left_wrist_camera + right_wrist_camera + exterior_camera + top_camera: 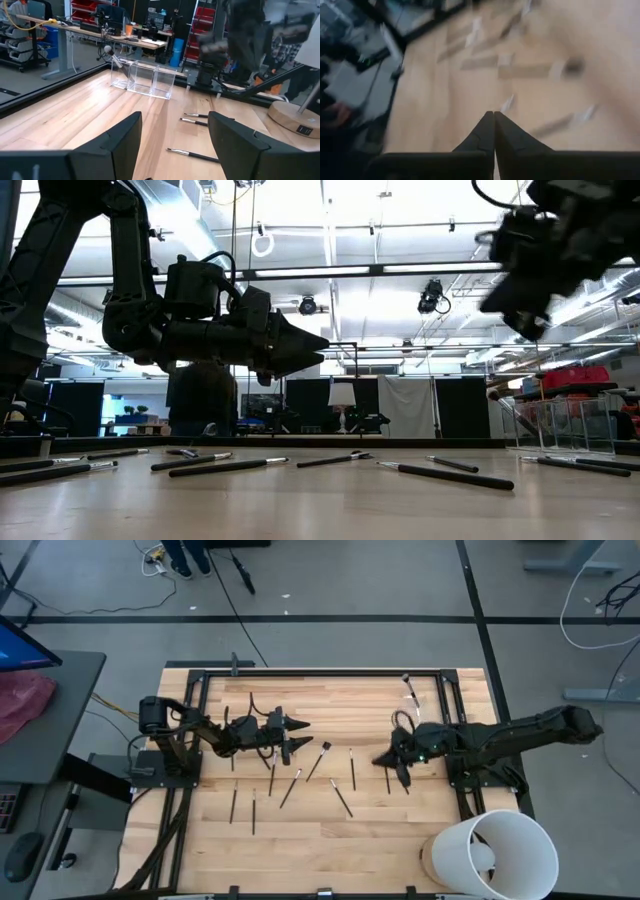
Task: Put items in baskets/containers
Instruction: Put the eyeshadow brush into the transparent organizer
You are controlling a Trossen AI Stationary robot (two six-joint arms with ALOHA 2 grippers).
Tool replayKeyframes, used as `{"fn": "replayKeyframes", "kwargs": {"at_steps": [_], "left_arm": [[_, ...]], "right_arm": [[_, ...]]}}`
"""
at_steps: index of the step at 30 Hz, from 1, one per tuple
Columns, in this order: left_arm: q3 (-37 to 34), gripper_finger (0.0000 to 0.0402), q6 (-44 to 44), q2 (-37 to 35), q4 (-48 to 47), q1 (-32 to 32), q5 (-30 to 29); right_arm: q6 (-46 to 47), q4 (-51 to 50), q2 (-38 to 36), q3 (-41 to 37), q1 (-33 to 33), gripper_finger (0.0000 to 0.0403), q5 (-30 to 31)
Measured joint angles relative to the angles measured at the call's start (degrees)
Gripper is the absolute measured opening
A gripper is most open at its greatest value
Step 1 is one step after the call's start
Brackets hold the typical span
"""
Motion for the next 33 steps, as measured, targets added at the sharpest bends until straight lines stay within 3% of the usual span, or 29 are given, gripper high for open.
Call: {"fn": "replayKeyframes", "kwargs": {"at_steps": [4, 7, 11, 19, 27, 33], "left_arm": [[0.0, 0.0232, 0.0, 0.0, 0.0, 0.0, 0.0], [0.0, 0.0232, 0.0, 0.0, 0.0, 0.0, 0.0], [0.0, 0.0232, 0.0, 0.0, 0.0, 0.0, -0.2], [0.0, 0.0232, 0.0, 0.0, 0.0, 0.0, -0.7], [0.0, 0.0232, 0.0, 0.0, 0.0, 0.0, -0.7], [0.0, 0.0232, 0.0, 0.0, 0.0, 0.0, -0.7]], "right_arm": [[11.2, -11.7, 0.0, 0.0, 4.6, 0.0002, -3.8], [18.4, -20.3, 0.0, 0.0, 8.0, 0.0002, -2.5], [26.2, -26.5, 0.6, 0.0, 13.6, 0.0001, 8.6], [35.6, -29.6, 6.0, 0.0, 25.4, 0.0015, 34.3], [43.2, -17.5, 13.6, -7.5, 27.5, 0.0133, 42.6], [36.9, -5.2, 16.2, -12.9, 27.5, 0.0222, 51.6]]}}
